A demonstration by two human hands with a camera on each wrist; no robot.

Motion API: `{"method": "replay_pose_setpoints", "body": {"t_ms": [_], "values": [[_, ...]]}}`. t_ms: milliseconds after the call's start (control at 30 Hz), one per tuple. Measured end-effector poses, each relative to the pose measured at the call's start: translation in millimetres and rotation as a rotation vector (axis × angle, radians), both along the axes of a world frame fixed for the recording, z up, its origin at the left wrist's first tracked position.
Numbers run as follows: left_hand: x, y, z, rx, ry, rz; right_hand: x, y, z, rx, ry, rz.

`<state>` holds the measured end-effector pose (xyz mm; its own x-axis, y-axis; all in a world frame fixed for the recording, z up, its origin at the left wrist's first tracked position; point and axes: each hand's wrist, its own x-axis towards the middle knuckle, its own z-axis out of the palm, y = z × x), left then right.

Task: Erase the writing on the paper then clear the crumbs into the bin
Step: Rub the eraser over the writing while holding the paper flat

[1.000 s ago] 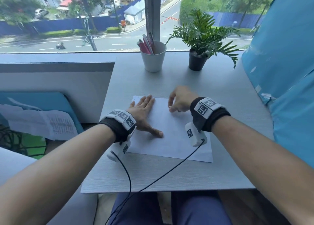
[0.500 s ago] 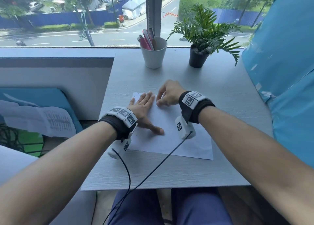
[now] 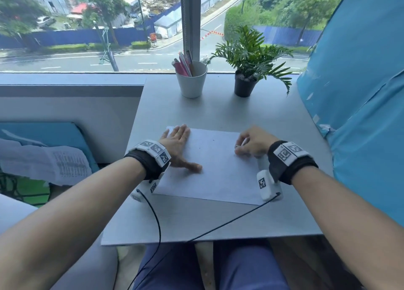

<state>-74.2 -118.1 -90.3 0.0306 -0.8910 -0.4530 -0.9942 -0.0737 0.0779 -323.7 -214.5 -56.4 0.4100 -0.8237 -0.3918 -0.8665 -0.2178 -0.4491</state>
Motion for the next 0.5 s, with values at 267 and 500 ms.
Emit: {"method": "replay_pose_setpoints", "body": {"t_ms": [267, 500], "values": [[-44.4, 29.4, 16.0, -0.089, 0.027, -0.376, -2.0, 7.8, -0.3, -0.049, -0.012, -0.011], [-26.9, 31.2, -3.4, -0.022, 0.101, -0.313, -0.2, 8.9, 1.7, -0.045, -0.011, -0.015]]}}
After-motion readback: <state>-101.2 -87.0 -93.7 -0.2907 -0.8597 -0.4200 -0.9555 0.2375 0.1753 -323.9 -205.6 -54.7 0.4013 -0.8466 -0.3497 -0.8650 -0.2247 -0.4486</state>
